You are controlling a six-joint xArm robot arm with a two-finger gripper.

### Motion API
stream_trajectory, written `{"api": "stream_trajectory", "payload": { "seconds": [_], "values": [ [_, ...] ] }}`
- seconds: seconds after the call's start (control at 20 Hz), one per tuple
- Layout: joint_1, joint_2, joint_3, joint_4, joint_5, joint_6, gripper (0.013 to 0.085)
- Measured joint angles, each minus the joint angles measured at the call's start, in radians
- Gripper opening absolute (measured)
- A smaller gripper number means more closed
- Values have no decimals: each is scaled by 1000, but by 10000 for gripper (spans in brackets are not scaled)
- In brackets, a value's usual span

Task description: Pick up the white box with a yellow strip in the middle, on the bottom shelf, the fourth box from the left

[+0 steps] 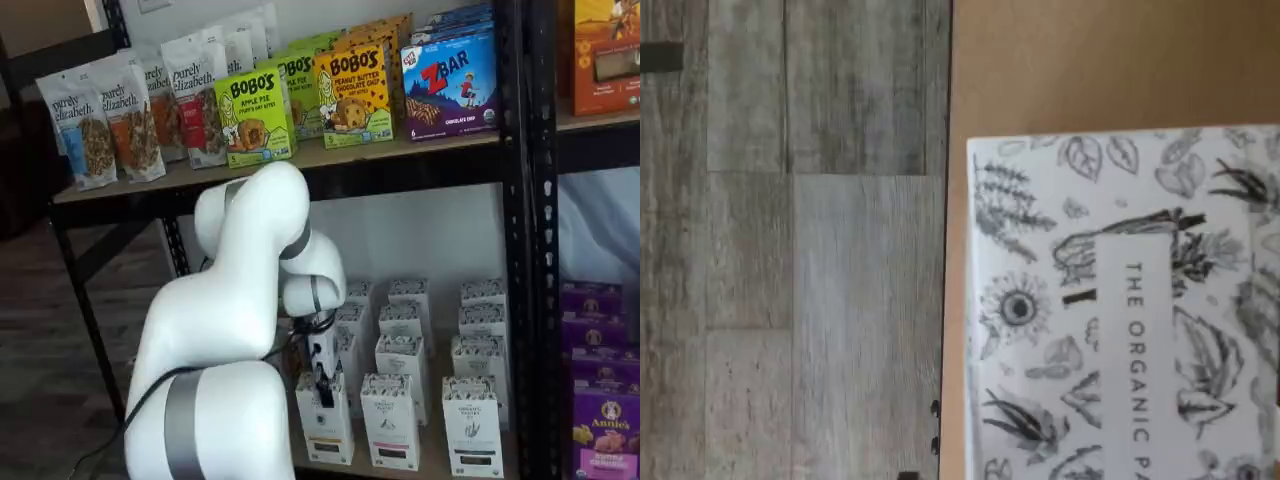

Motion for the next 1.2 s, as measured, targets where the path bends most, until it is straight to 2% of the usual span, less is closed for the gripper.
{"api": "stream_trajectory", "payload": {
  "seconds": [0.25, 0.55, 0.65, 0.7, 0.75, 1.05, 1.2],
  "values": [
    [2, 20, -25, -29, 20, 26, 850],
    [4, 36, -45, -11, 29, 13, 850],
    [4, 38, -47, 5, 25, 0, 770],
    [4, 39, -49, 10, 26, -4, 770],
    [4, 40, -50, 12, 26, -6, 730],
    [6, 43, -53, -21, 17, 23, 730],
    [6, 44, -56, -20, 20, 23, 730]
  ]
}}
